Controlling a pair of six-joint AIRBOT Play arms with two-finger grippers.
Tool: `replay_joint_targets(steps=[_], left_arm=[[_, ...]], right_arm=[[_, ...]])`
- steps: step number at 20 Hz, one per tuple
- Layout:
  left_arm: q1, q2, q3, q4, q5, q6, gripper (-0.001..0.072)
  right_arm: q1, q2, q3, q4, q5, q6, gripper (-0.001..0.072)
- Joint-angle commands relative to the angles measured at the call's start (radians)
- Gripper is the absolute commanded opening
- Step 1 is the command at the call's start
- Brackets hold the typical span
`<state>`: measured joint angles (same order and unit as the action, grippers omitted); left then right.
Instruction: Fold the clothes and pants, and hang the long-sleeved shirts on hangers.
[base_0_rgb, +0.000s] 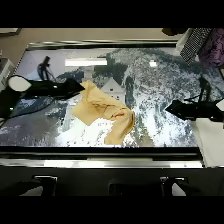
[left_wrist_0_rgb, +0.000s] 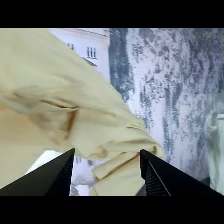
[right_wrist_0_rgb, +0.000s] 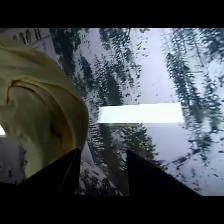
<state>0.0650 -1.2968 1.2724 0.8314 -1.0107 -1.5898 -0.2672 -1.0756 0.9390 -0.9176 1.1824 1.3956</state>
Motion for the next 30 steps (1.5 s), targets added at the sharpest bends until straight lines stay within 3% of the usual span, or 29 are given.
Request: replay_joint_targets(steps=[1, 7, 15, 16, 17, 18, 21, 25, 30], left_arm=[[0.147, 0.043, 0.000, 0.037, -0.113, 0.043, 0.0472], [0.213, 0.042, 0.001, 0.039, -0.116, 0.047, 0.0472], [0.216, 0.027, -0.003, 0.090, -0.116, 0.035, 0.0474], [0.216, 0.019, -0.009, 0.097, -0.116, 0.035, 0.0484], [0.221, 0.010, -0.019, 0.100, -0.116, 0.035, 0.0556], [0.228, 0.003, -0.031, 0.101, -0.116, 0.035, 0.0561], [0.261, 0.001, -0.085, 0.101, -0.115, 0.051, 0.0561], [0.294, -0.007, -0.204, 0.100, -0.035, 0.152, 0.0530], [0.268, -0.105, -0.338, 0.079, 0.177, 0.179, 0.0530]], right_arm=[[-0.003, -0.098, -0.168, 0.359, 0.003, -0.218, 0.0361], [0.241, -0.283, -0.206, 0.382, -0.186, -0.259, 0.0362], [0.285, -0.388, -0.206, 0.469, -0.299, -0.259, 0.0360], [0.285, -0.403, -0.206, 0.478, -0.297, -0.259, 0.0360], [0.285, -0.418, -0.206, 0.485, -0.291, -0.259, 0.0359], [0.285, -0.434, -0.206, 0.488, -0.283, -0.259, 0.0323], [0.285, -0.439, -0.203, 0.487, -0.274, -0.294, 0.0034], [0.282, -0.399, -0.203, 0.486, -0.267, -0.300, 0.0029], [0.282, -0.343, -0.203, 0.483, -0.202, -0.283, 0.0029]])
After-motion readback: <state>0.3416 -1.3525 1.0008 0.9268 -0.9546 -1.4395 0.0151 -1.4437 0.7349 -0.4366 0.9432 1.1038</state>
